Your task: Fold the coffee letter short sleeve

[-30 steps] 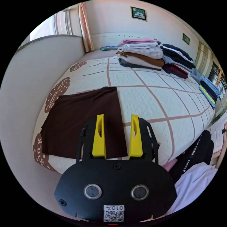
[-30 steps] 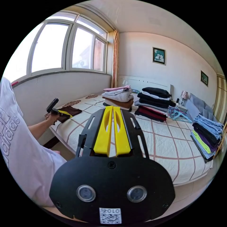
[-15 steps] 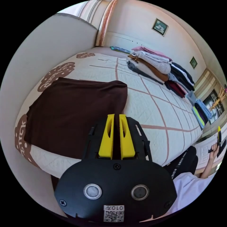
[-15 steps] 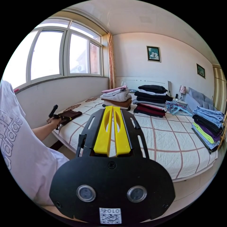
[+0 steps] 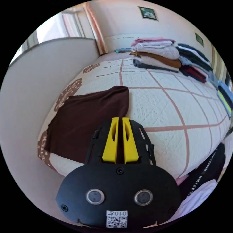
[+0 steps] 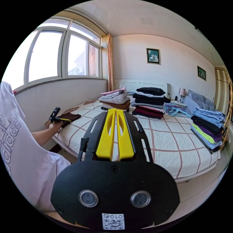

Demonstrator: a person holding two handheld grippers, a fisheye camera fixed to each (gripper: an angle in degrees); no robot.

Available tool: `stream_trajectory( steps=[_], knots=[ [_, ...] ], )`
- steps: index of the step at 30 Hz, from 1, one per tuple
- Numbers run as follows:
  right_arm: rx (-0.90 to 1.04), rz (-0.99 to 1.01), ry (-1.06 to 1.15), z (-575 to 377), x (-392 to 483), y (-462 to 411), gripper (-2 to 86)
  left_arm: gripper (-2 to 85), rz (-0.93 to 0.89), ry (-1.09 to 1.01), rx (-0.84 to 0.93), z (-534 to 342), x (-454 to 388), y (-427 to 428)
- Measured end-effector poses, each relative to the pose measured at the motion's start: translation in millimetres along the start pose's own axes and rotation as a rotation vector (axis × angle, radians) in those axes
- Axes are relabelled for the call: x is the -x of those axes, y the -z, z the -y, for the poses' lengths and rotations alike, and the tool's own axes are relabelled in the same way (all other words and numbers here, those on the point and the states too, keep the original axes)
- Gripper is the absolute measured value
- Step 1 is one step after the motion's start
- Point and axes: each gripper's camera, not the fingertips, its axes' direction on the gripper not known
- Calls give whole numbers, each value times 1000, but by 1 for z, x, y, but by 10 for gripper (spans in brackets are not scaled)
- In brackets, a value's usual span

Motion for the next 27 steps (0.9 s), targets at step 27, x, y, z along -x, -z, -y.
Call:
stream_trajectory(
  steps=[27],
  knots=[
    [277,145,-354,14,-97,-131,107,5,-1077,-609,-10,18,-239,18]
  ],
)
